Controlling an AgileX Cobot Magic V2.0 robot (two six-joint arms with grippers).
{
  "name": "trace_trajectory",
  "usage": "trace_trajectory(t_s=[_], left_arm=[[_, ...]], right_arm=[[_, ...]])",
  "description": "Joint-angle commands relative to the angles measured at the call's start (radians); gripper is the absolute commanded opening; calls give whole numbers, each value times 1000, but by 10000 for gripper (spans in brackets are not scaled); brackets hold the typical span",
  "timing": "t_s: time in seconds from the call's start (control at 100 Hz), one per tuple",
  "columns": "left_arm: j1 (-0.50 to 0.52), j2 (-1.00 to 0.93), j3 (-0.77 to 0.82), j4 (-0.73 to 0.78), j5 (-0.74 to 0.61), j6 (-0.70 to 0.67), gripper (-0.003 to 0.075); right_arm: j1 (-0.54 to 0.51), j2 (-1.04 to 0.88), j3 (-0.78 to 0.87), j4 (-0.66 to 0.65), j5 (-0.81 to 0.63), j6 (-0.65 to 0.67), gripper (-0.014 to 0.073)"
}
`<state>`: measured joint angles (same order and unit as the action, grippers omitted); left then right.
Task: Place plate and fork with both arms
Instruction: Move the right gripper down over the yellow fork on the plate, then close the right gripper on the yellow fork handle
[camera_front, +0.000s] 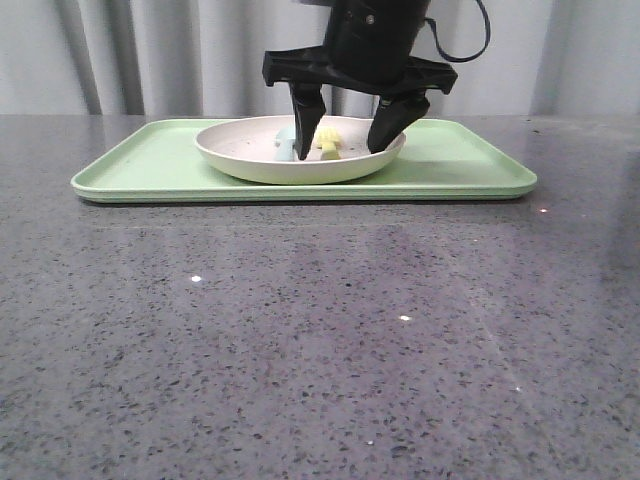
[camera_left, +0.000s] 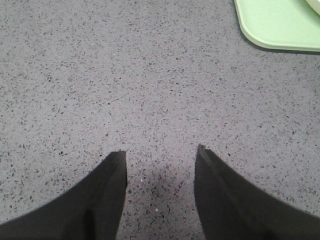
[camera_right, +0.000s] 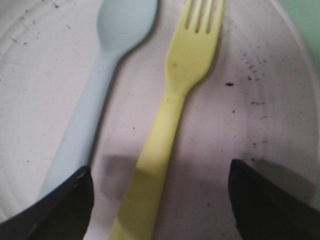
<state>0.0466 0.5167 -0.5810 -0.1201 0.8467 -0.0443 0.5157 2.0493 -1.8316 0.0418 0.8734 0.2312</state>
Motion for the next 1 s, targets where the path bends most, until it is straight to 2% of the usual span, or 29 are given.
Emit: trace_trajectory(t_s=[0.0,0.99], left_arm=[[0,3,-28,-14,-59,-15,312],[0,3,-28,-14,-59,-15,312]], right_arm=[[-1,-59,-34,-10,-45,2,560],[-1,-19,-34,-49,-13,15,560]])
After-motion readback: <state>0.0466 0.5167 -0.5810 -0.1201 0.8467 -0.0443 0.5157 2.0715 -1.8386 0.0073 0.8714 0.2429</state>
